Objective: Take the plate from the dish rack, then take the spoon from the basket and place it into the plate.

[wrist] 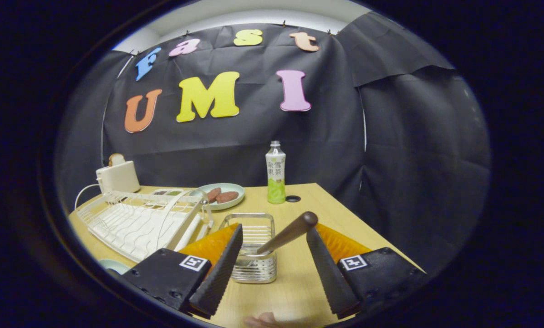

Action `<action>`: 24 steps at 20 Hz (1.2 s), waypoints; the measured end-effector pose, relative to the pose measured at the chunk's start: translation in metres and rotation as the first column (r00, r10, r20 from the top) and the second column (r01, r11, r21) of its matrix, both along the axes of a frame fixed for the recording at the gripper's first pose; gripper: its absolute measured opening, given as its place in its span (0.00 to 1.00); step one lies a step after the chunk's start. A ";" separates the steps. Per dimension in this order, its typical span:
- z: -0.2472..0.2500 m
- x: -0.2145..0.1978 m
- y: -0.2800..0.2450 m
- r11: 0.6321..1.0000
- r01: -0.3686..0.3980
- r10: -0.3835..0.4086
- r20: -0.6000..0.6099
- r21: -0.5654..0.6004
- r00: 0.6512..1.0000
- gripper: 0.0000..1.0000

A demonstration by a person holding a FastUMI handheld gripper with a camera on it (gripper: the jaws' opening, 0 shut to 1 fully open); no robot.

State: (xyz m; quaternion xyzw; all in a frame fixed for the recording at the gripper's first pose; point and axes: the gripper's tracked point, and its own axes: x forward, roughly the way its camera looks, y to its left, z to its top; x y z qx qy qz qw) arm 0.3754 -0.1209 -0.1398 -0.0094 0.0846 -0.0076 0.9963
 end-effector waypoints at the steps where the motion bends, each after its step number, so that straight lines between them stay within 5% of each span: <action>1: -0.001 0.003 0.003 1.000 -0.005 0.005 -0.014 0.005 1.000 0.65; 5: 0.009 0.008 0.021 0.998 -0.060 0.059 0.034 0.035 0.998 0.27; 7: 0.011 0.010 0.020 1.000 -0.029 0.028 0.040 0.006 0.999 0.18; 18: 0.092 -0.038 0.052 0.998 -0.002 0.014 0.204 -0.058 0.979 0.14; 24: 0.109 -0.100 0.100 0.995 -0.089 0.097 0.201 -0.052 0.975 0.14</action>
